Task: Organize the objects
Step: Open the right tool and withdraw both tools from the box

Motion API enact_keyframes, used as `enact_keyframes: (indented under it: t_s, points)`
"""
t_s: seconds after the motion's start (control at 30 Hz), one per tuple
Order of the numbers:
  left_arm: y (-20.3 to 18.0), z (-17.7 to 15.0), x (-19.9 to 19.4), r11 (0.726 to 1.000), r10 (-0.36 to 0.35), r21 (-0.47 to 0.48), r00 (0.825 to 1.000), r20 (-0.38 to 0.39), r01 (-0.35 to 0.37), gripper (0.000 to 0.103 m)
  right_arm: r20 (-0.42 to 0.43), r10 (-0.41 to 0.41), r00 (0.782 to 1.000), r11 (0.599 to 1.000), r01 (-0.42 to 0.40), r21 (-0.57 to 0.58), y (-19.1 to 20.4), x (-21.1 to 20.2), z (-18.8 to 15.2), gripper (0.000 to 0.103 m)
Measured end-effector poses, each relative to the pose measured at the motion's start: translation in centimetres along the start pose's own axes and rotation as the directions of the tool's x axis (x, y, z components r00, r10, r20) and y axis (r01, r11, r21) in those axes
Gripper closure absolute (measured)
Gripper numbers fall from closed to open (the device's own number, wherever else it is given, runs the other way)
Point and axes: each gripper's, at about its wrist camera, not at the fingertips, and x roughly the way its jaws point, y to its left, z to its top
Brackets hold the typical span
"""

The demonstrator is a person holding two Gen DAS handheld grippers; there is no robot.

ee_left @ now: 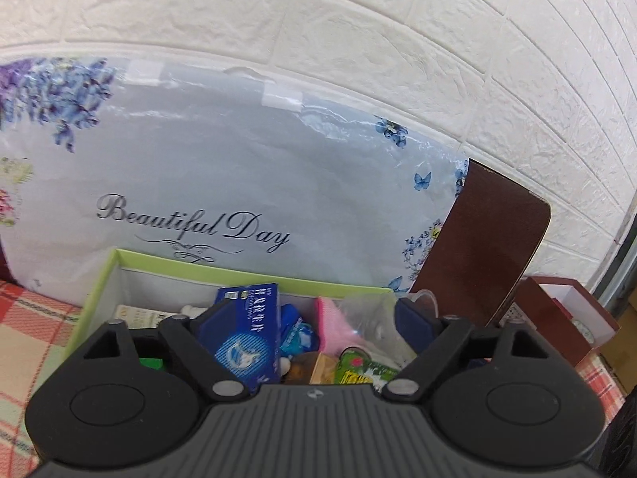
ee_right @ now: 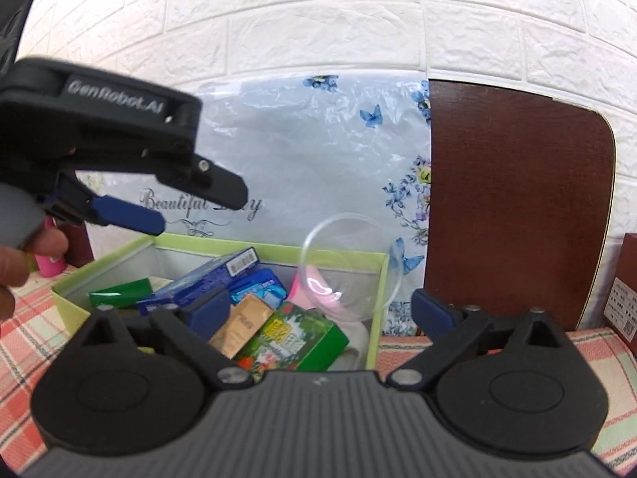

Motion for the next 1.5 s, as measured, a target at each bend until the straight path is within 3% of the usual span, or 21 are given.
enact_keyframes:
  t_s: [0.2,0.53,0.73,0.97,1.23,1.5]
  points:
    - [-0.3,-1.6,-3.9,0.99,0.136,0.038,0.99,0.024,-0.137,0.004,-0.021,-0.007,1.0,0.999,0.006,-0.039,1.1,-3.2,0.2,0.0]
    - [-0.6,-5.8,-9.9,0.979,0.204,0.013,0.978,-0.04,-0.204,0.004,-0.071,-0.035,0.997,0.999,0.036,0.006,2.9,-10.2,-0.8,0.0]
    - [-0.9,-7.5,-12.8,0.96,0.278,0.038,0.959,-0.048,-0.276,0.004,-0.084,-0.06,0.995,0.998,0.061,0.018,4.0,-13.7,-1.4,0.0]
    - [-1.0,-9.3,-15.0,0.955,0.291,0.072,0.955,-0.052,-0.287,0.004,-0.104,-0.096,0.99,0.995,0.099,0.019,5.2,-15.9,-2.2,0.0]
    - [-0.7,-11.3,-15.7,0.931,0.349,0.14,0.934,-0.072,-0.337,0.004,-0.136,-0.112,0.984,0.993,0.116,0.024,6.1,-17.4,-3.6,0.0]
    - [-0.4,-12.3,-15.9,0.931,0.349,0.144,0.933,-0.089,-0.335,0.004,-0.147,-0.122,0.982,0.991,0.128,0.039,6.3,-18.3,-4.2,0.0]
